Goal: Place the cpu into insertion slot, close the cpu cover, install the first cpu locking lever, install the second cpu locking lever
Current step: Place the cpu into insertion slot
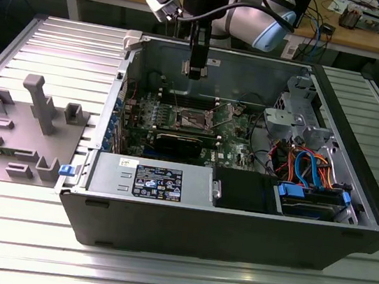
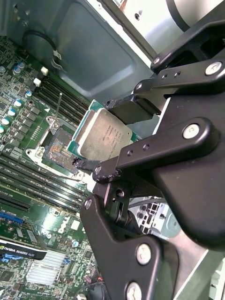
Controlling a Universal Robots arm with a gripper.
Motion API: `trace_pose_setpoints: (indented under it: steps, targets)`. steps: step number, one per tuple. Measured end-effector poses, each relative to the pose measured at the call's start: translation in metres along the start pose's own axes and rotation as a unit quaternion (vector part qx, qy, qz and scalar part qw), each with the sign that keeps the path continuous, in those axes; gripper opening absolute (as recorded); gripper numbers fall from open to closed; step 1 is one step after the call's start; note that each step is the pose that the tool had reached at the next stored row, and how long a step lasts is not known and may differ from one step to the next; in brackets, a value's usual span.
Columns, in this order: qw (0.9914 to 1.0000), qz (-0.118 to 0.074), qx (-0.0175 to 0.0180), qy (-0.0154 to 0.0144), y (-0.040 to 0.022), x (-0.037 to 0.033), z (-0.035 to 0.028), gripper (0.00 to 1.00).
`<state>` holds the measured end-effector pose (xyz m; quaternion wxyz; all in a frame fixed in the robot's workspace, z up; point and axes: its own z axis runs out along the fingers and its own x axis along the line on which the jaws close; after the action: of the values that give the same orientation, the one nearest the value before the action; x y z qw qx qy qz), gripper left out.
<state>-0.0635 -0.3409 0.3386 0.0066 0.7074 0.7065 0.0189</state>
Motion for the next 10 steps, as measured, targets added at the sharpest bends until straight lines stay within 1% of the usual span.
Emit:
trace_pose_setpoints:
  steps: [10]
  targets:
    - [0.99999,0.005,-0.0001,-0.0001,0.0000,0.0000,0.0003,0.55]
